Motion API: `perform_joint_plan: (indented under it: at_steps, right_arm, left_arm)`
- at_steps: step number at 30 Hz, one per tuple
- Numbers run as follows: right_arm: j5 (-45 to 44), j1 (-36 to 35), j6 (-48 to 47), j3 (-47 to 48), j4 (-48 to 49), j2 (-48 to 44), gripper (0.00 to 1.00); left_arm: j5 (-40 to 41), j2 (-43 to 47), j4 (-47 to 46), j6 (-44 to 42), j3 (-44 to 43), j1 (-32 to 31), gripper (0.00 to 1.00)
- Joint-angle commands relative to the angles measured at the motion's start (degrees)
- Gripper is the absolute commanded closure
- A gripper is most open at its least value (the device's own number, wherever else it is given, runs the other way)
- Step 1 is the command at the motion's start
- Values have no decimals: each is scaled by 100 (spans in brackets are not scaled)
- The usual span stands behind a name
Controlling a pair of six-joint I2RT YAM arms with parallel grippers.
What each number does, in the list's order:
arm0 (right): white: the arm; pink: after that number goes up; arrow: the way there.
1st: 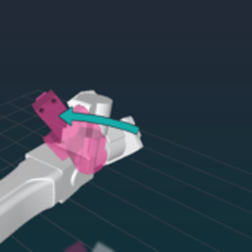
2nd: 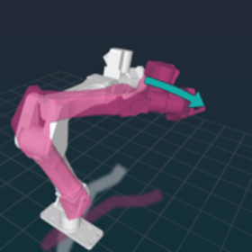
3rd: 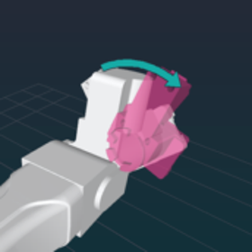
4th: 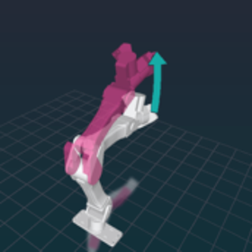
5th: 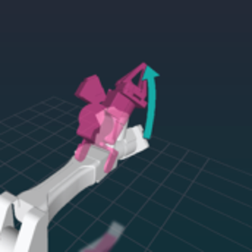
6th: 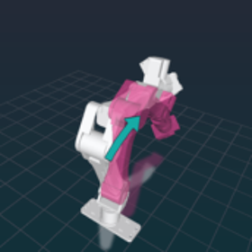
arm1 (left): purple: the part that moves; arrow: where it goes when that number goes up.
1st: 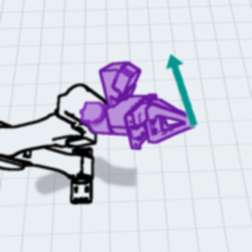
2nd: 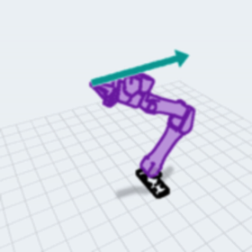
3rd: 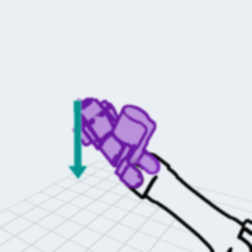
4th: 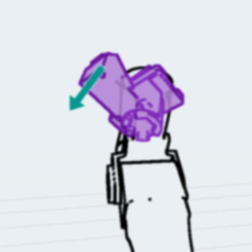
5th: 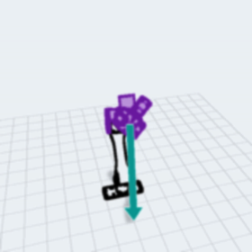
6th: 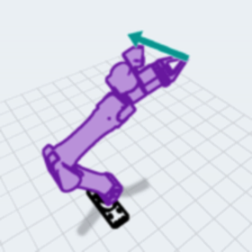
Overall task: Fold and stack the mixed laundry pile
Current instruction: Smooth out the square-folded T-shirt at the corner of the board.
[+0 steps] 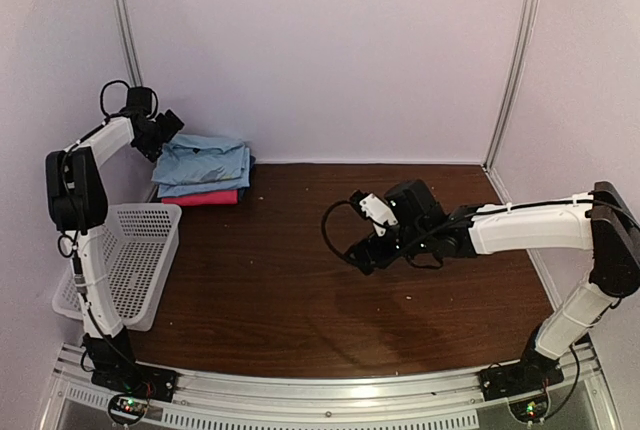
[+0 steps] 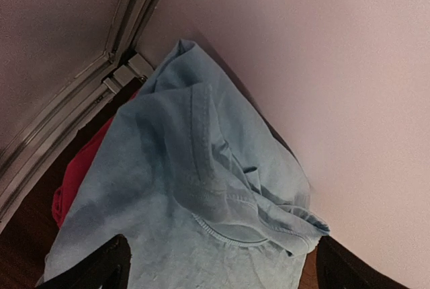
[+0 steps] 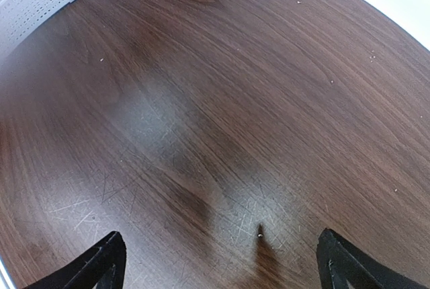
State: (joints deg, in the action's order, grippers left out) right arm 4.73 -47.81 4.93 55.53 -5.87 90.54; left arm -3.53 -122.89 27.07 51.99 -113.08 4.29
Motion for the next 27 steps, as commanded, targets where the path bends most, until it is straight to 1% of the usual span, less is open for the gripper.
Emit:
perform_joint_plan:
  at_steps: [1, 3, 5, 8, 11, 13, 16, 22, 25, 27]
  right_arm:
    - [-5, 18, 78, -95, 89, 8, 0]
    - [-20, 18, 86, -88, 85, 24, 0]
    - [-31, 13, 95, -78, 58, 25, 0]
    - [-47, 17, 109, -94, 44, 42, 0]
    - [-56, 22, 104, -82, 9, 83, 0]
    - [-55, 19, 113, -65, 14, 126, 0]
    - [-22, 18, 118, -12, 29, 230, 0]
    - [24, 18, 108, 93, 40, 410, 0]
    - [40, 16, 90, 144, 18, 501, 0]
    - [51, 18, 87, 167, 16, 533, 0]
  left_arm:
    - [-248, -432, -127, 316, -475, 1, 2]
    - [-329, -647, -232, 399, -608, 1, 2]
    - [-420, -825, -561, 437, -685, 1, 2]
    - [-619, -1235, -915, 483, -1041, 18, 2]
    - [-790, -1430, -1631, 497, -1143, 23, 2]
    - [-906, -1580, -1942, 498, -1354, 26, 2]
    - [-929, -1812, -2145, 460, -1773, 42, 2]
    - [-1207, -2104, -2972, 651, -2052, 197, 3]
    - [-1359, -2344, -3111, 786, -2351, 257, 2]
    - [-1395, -2417, -3165, 875, -2353, 284, 2]
